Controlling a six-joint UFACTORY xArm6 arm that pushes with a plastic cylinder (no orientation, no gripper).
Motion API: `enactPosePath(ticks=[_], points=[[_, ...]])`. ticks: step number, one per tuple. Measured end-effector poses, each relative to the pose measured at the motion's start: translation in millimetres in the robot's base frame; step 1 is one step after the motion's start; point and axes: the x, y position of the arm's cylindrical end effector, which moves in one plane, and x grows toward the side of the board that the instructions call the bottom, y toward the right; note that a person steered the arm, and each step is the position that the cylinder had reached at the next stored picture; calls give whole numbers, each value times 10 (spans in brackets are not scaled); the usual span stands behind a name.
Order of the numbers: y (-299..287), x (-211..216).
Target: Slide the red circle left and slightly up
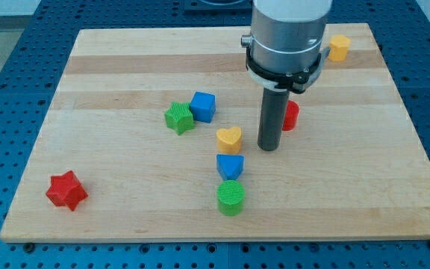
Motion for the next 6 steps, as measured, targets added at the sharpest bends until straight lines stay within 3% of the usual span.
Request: enactPosePath(ticks=[2, 3, 4, 5, 6], points=[[121, -1022], [121, -1223], [118, -1071], [101, -321], [271, 65]])
